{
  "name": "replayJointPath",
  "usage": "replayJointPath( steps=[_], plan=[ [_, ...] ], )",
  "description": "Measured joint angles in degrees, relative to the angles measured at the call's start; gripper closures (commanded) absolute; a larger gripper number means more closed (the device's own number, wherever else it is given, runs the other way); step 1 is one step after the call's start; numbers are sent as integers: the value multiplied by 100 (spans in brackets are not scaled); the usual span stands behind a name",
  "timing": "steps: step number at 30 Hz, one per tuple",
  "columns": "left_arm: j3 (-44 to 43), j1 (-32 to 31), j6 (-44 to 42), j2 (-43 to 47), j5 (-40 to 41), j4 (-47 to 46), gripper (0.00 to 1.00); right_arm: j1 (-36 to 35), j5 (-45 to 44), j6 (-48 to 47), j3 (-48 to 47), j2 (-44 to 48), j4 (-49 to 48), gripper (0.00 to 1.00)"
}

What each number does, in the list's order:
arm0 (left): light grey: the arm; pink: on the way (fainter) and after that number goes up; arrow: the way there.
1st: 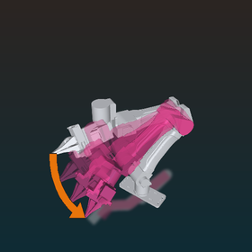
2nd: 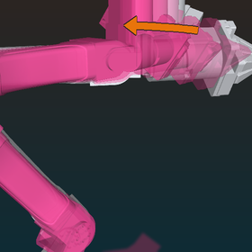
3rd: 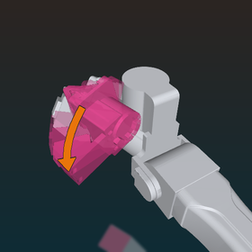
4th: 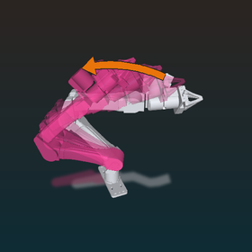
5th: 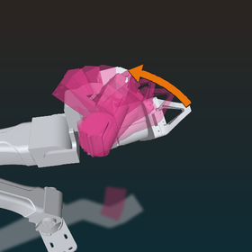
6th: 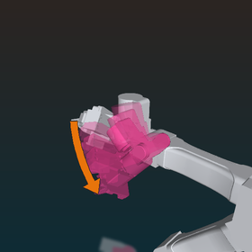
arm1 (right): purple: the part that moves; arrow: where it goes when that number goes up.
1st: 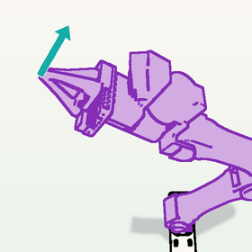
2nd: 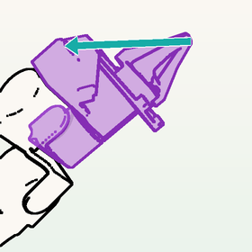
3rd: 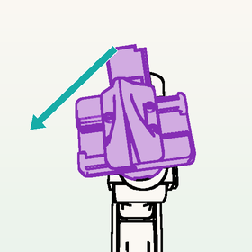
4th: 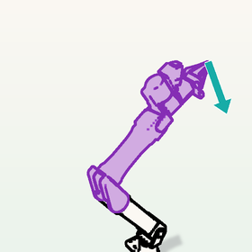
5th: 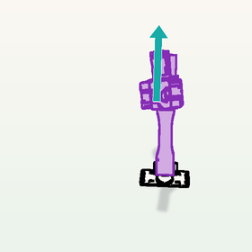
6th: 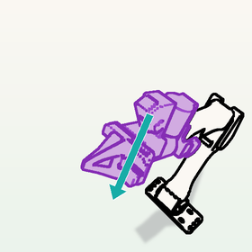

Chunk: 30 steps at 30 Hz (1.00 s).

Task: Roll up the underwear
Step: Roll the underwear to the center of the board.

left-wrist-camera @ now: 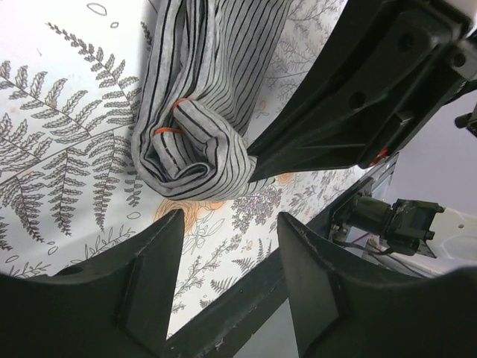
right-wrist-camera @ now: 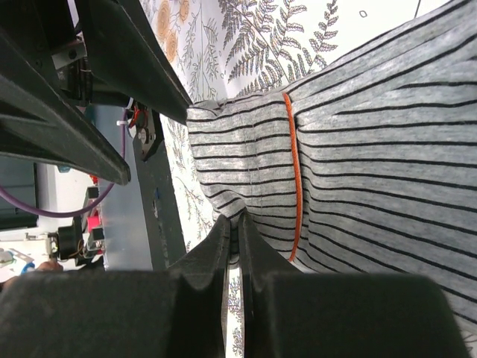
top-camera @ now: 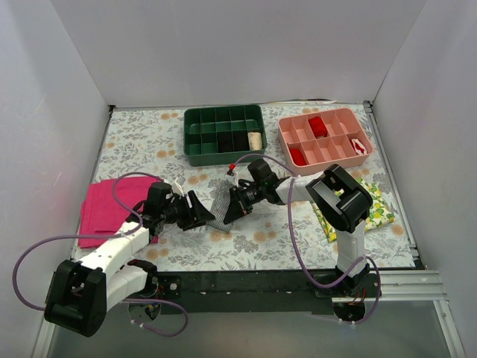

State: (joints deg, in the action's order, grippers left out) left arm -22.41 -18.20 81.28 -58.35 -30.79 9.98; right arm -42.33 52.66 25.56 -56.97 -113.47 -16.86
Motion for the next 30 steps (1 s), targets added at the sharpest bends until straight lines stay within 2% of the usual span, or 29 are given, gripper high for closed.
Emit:
replayJointPath(
  steps=[9, 14, 23, 30],
  plan=[
    [0, -284, 20, -658, 407, -31, 45, 15, 24, 2, -37, -26, 13, 99],
    [-2, -293, 70, -815, 702, 11, 43, 22, 24, 0, -37, -26, 17, 98],
    [-127, -297, 166, -1016, 774, -131, 41, 26, 22, -20, -39, -26, 33, 97],
    [-138, -297, 289, -1167, 774, -308, 43, 33, 22, -46, -52, -24, 35, 78]
  ],
)
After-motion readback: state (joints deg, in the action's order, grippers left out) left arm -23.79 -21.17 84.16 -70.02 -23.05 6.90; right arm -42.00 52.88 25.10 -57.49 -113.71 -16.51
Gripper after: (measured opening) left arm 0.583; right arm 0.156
